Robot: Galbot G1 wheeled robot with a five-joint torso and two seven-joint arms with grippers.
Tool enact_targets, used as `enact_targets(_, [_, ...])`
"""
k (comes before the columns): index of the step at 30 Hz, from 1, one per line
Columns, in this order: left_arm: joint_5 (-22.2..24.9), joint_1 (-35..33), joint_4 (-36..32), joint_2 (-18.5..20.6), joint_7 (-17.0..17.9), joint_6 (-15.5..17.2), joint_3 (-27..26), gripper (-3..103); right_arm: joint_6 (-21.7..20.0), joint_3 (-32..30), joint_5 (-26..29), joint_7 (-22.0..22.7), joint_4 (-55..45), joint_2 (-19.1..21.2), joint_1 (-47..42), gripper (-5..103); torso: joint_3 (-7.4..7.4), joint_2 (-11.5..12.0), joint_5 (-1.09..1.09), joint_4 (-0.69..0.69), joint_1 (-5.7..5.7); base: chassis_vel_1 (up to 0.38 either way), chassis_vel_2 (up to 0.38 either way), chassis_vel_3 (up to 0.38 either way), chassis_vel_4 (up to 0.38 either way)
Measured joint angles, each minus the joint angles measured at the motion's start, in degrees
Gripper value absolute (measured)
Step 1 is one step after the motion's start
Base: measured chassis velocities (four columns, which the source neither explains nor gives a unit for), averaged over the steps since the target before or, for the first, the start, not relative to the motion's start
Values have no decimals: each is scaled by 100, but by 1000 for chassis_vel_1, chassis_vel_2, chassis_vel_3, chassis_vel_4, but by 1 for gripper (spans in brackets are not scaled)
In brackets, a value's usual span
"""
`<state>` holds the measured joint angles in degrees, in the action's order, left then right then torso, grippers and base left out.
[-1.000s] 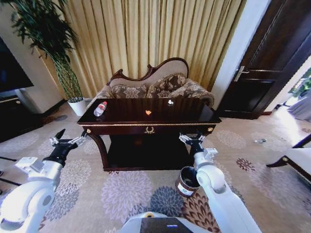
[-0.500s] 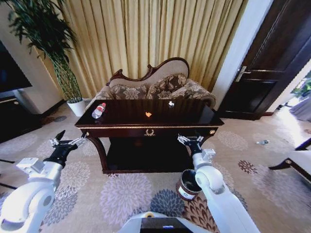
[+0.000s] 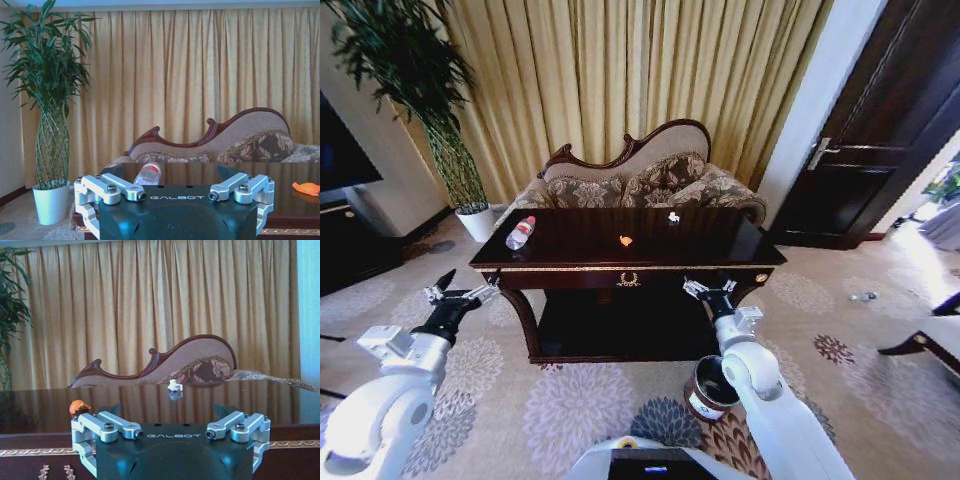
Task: Move to the front of the table and place the trash on the table into the trash bin.
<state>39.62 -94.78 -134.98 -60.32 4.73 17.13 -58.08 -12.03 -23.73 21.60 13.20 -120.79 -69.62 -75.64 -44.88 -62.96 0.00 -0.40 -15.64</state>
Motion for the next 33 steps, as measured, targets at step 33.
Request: enact_targets(33, [-23, 21, 84, -2, -90, 8, 48, 100, -65, -78, -118, -141, 66, -52, 22, 100, 0, 0, 0, 0, 0, -81, 79, 81, -76])
